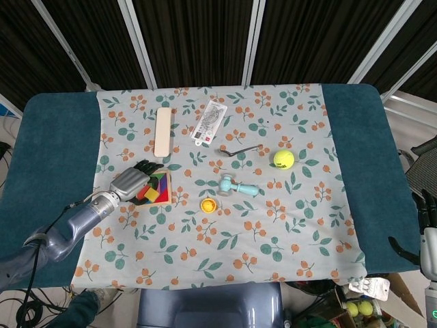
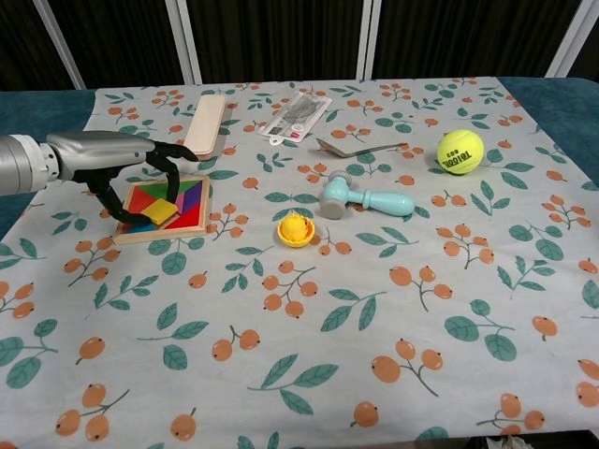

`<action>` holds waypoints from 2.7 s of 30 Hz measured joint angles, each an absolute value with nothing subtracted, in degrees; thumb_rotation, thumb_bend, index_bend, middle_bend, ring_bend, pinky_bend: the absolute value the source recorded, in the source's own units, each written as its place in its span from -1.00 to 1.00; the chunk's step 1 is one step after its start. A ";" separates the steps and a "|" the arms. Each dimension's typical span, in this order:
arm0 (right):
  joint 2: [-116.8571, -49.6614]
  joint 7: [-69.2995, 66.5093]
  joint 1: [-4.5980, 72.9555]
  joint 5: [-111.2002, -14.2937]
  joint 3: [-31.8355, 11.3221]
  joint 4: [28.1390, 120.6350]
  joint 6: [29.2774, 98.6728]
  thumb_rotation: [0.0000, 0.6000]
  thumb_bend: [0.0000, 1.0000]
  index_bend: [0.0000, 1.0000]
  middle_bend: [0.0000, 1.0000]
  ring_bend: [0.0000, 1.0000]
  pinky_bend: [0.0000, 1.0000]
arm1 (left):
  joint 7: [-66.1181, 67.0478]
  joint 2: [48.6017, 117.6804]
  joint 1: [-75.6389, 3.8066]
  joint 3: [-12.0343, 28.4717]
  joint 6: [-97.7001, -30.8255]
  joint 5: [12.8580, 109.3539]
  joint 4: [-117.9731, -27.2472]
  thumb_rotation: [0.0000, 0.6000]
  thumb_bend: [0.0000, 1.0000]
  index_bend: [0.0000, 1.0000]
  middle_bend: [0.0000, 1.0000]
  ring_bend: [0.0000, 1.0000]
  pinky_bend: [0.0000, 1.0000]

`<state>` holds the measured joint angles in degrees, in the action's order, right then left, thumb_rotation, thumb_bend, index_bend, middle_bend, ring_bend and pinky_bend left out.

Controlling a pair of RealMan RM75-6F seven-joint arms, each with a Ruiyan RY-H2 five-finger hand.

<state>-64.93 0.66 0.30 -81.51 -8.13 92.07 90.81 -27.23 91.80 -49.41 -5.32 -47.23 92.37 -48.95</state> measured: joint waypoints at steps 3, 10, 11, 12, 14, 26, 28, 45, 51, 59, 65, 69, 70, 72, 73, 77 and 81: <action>-64.93 0.68 0.31 -81.49 -8.15 92.12 90.80 1.00 -0.78 -1.00 -1.00 -0.91 -0.53 | -27.13 91.77 -49.42 -5.36 -47.18 92.39 -49.07 1.00 -0.28 0.00 -0.92 -1.00 -1.00; -64.93 0.73 0.30 -81.42 -8.15 92.15 90.75 1.00 -0.78 -1.00 -1.00 -0.91 -0.53 | -27.05 91.96 -49.45 -5.44 -46.80 92.31 -48.93 1.00 -0.28 -0.01 -0.93 -1.00 -1.00; -64.92 0.72 0.30 -81.40 -8.16 92.17 90.75 1.00 -0.78 -1.00 -1.00 -0.91 -0.53 | -27.05 91.99 -49.48 -5.45 -46.74 92.31 -48.90 1.00 -0.28 -0.01 -0.93 -1.00 -1.00; -64.92 0.73 0.30 -81.39 -8.16 92.17 90.74 1.00 -0.78 -1.00 -1.00 -0.91 -0.53 | -27.07 92.02 -49.53 -5.47 -46.67 92.34 -48.86 1.00 -0.28 -0.01 -0.93 -1.00 -1.00; -64.92 0.71 0.30 -81.39 -8.16 92.16 90.73 1.00 -0.78 -1.00 -1.00 -0.91 -0.53 | -27.11 92.06 -49.57 -5.48 -46.64 92.36 -48.82 1.00 -0.28 -0.01 -0.93 -1.00 -1.00; -64.88 0.74 0.28 -81.20 -8.20 92.33 90.64 1.00 -0.78 -1.00 -1.00 -0.91 -0.53 | -27.06 92.07 -49.76 -5.64 -46.45 92.54 -48.80 1.00 -0.28 -0.04 -0.93 -1.00 -1.00; -64.88 0.75 0.27 -81.18 -8.21 92.34 90.63 1.00 -0.78 -1.00 -1.00 -0.91 -0.53 | -26.99 92.07 -49.80 -5.68 -46.41 92.57 -48.77 1.00 -0.28 -0.07 -0.93 -1.00 -1.00; -64.94 0.74 0.24 -81.00 -8.42 92.38 90.82 1.00 -0.78 -1.00 -1.00 -0.91 -0.53 | -26.44 91.19 -50.10 -6.05 -46.88 93.23 -50.10 1.00 -0.28 -0.23 -0.93 -1.00 -1.00; -64.99 0.81 0.23 -80.95 -8.47 92.37 90.88 1.00 -0.78 -1.00 -1.00 -0.91 -0.53 | -26.24 90.95 -50.11 -6.08 -46.85 93.19 -50.47 1.00 -0.28 -0.23 -0.93 -1.00 -1.00; -65.04 0.87 0.21 -80.90 -8.57 92.38 91.01 1.00 -0.78 -1.00 -1.00 -0.91 -0.53 | -25.79 90.64 -49.93 -5.99 -47.70 93.28 -50.95 1.00 -0.28 -0.26 -0.93 -1.00 -1.00; -65.12 1.00 0.27 -80.79 -8.62 92.33 90.91 1.00 -0.78 -1.00 -1.00 -0.91 -0.53 | -24.16 89.84 -49.25 -4.95 -51.19 93.17 -51.54 1.00 -0.28 -0.47 -0.96 -1.00 -1.00; -65.19 1.18 0.35 -80.93 -8.53 92.29 90.80 1.00 -0.78 -1.00 -1.00 -0.91 -0.53 | -18.27 87.83 -47.66 -3.38 -55.97 92.52 -53.96 1.00 -0.37 -0.68 -0.99 -1.00 -1.00; -65.20 1.21 0.36 -80.98 -8.51 92.30 90.79 1.00 -0.78 -1.00 -1.00 -0.91 -0.53 | -16.40 87.12 -47.18 -2.98 -56.82 92.14 -55.06 1.00 -0.41 -0.71 -0.99 -1.00 -1.00; -65.17 1.26 0.38 -81.14 -8.47 92.26 90.81 1.00 -0.79 -1.00 -1.00 -0.91 -0.53 | -11.66 85.13 -45.86 -2.03 -58.86 90.96 -58.63 1.00 -0.49 -0.77 -1.00 -1.00 -1.00; -65.16 1.26 0.39 -81.24 -8.45 92.24 90.84 1.00 -0.79 -1.00 -1.00 -0.91 -0.53 | -9.59 84.16 -45.17 -1.62 -59.79 90.33 -60.53 1.00 -0.50 -0.79 -1.00 -1.00 -1.00; -65.07 1.19 0.48 -82.09 -8.21 92.11 90.94 1.00 -0.81 -1.00 -1.00 -0.92 -0.53 | -1.11 79.48 -41.36 -0.09 -64.77 87.26 -70.08 1.00 -0.62 -0.91 -1.00 -1.00 -1.00; -64.81 1.02 0.63 -83.67 -7.62 91.69 90.93 1.00 -0.82 -1.00 -1.00 -0.92 -0.53 | 8.24 73.82 -35.96 0.37 -70.86 83.84 -82.37 1.00 -0.70 -0.99 -1.00 -1.00 -1.00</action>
<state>-64.81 1.02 0.63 -83.67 -7.62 91.69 90.93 8.24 73.82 -35.96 0.37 -70.86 83.84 -82.37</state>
